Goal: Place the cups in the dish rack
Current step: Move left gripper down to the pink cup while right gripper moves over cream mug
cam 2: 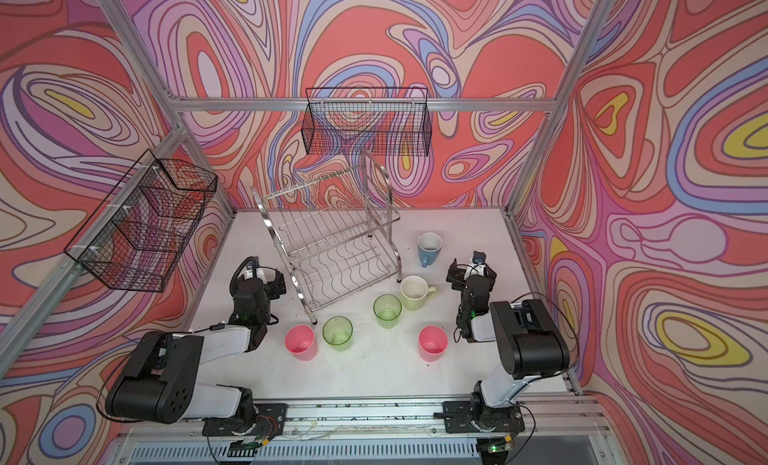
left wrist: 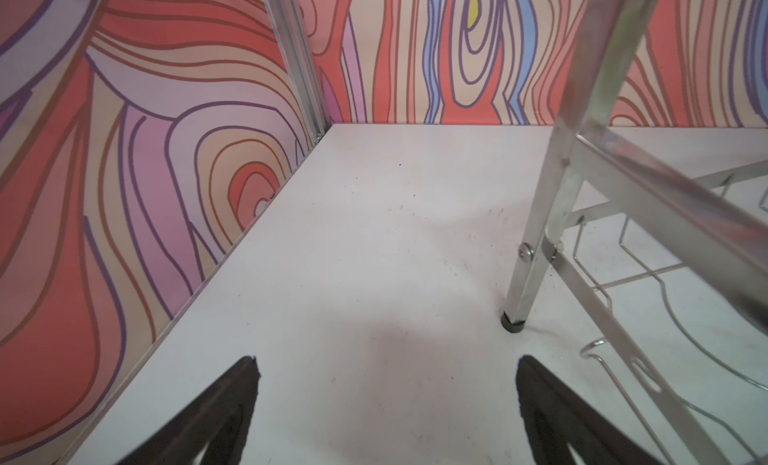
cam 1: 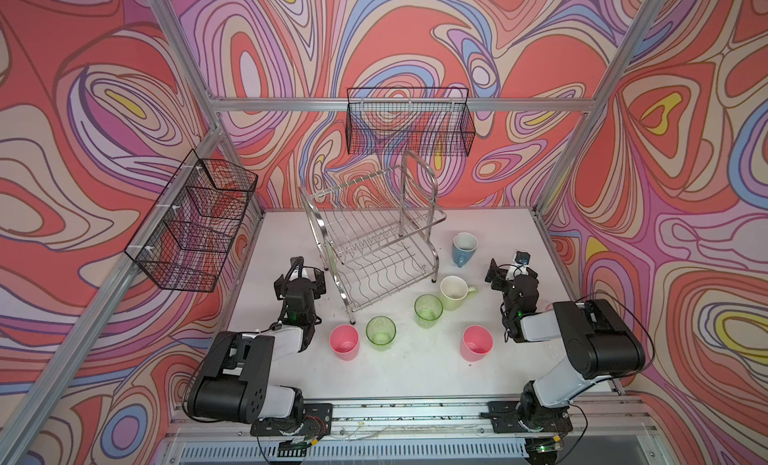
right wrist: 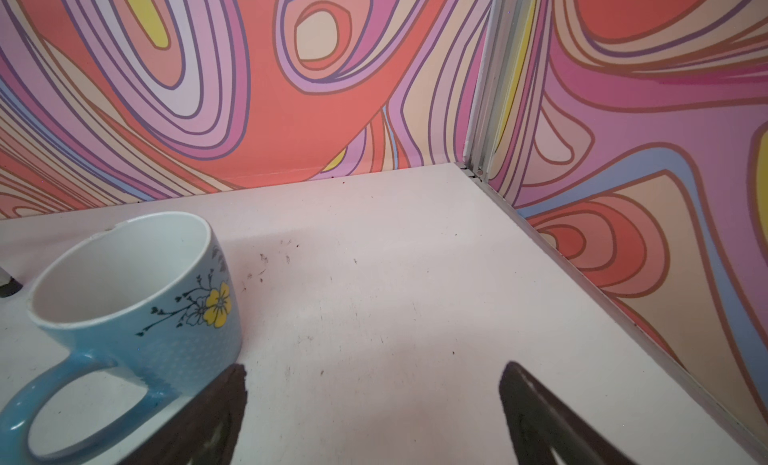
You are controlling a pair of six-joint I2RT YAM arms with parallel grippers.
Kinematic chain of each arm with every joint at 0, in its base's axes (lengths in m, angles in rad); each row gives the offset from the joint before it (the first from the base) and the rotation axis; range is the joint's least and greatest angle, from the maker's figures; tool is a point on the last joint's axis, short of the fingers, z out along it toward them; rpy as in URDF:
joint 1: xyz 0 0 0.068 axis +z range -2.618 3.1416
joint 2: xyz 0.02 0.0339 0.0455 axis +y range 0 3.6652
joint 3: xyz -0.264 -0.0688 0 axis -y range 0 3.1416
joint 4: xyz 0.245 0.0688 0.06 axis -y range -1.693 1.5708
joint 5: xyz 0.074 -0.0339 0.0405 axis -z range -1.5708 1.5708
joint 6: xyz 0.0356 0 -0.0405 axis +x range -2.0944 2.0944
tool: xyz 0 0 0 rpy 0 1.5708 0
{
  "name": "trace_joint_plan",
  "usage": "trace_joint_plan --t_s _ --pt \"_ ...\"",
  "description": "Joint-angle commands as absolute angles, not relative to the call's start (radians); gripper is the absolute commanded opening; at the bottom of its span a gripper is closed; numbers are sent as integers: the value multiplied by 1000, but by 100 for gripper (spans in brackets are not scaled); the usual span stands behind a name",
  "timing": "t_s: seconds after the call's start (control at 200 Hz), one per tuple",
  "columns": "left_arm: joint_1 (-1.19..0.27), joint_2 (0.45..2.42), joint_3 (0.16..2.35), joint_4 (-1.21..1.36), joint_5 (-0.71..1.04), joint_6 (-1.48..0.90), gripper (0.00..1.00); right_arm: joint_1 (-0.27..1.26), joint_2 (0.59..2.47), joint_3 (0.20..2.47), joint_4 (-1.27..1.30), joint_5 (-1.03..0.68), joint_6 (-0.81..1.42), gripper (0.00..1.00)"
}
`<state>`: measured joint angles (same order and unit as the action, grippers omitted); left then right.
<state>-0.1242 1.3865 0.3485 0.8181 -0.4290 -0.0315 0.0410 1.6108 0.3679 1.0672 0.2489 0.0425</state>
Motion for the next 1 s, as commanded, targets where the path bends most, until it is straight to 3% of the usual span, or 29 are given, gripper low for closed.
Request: trace_joint_plan --t_s 0.0,0.24,0.591,0.721,0.992 --pt "-132 1340 403 679 -556 -74 99 50 1547 387 942 282 50 98" --pt "-139 1269 586 204 -709 -321 98 50 1447 482 687 327 119 98" --pt "-138 1256 761 -301 -660 -551 97 50 1338 550 499 187 211 98" --pt "-120 1226 790 -396 -559 -595 96 51 1317 566 466 117 244 97" --pt "52 1140 815 -514 -108 -645 90 53 1298 596 415 -74 325 97"
